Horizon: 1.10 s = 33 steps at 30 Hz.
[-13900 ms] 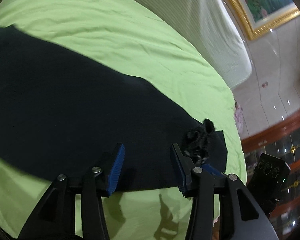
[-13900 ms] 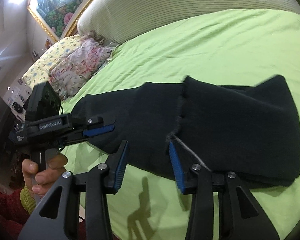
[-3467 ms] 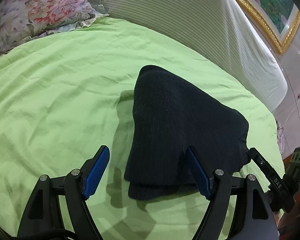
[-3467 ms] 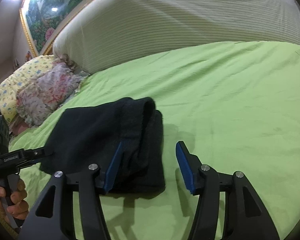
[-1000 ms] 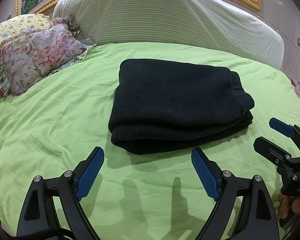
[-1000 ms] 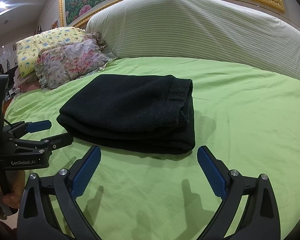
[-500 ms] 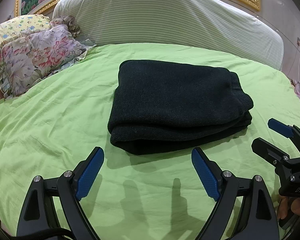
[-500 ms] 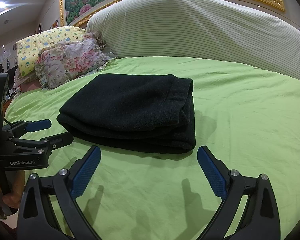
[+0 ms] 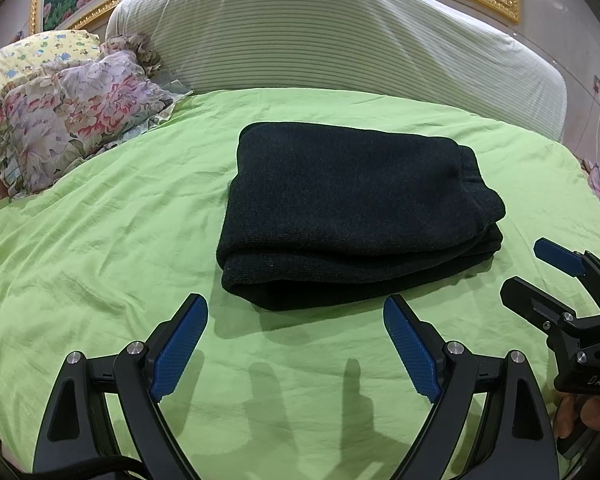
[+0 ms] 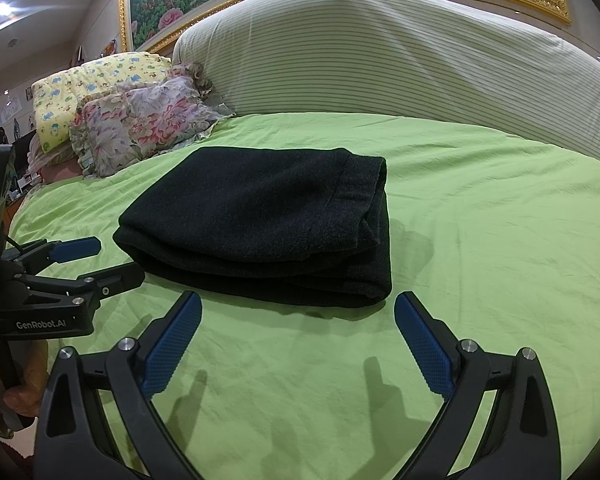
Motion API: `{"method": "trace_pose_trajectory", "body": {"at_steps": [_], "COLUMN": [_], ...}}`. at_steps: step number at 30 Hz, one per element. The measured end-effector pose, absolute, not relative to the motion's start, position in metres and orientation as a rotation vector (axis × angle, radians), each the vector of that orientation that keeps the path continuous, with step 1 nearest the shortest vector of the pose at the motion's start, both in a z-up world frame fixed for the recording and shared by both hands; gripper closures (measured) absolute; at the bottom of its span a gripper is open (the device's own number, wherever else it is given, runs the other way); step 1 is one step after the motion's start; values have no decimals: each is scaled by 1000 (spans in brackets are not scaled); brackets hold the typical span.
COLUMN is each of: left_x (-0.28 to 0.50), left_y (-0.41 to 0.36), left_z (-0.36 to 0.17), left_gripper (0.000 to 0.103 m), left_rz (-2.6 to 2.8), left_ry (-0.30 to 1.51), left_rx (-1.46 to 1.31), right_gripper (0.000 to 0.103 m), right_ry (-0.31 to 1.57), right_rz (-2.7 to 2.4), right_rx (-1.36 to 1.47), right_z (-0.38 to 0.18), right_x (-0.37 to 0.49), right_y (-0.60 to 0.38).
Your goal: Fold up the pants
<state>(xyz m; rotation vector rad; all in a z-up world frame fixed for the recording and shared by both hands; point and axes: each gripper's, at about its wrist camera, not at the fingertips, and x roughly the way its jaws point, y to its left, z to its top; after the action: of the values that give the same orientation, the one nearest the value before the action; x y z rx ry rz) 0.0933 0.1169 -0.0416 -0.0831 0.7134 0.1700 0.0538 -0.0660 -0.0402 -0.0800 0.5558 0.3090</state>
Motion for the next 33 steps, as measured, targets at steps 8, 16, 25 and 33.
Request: {"method": "trace_pose_trajectory", "body": {"at_steps": [8, 16, 25, 33], "left_x": [92, 92, 92, 90], "left_y": [116, 115, 115, 116], "left_z": [-41, -41, -41, -39], "left_gripper": [12, 12, 11, 11], "left_rz": [164, 165, 169, 174], "left_ry": [713, 714, 712, 705], "left_rx": [-79, -82, -84, -89], "right_gripper": [6, 6, 6, 6], "right_ry": [556, 556, 557, 553], "right_rz": [309, 310, 310, 308], "right_rx": [-81, -81, -82, -84], "right_z": [-40, -39, -39, -38], "right_x": [54, 54, 55, 55], "right_y": [-66, -66, -66, -66]}}
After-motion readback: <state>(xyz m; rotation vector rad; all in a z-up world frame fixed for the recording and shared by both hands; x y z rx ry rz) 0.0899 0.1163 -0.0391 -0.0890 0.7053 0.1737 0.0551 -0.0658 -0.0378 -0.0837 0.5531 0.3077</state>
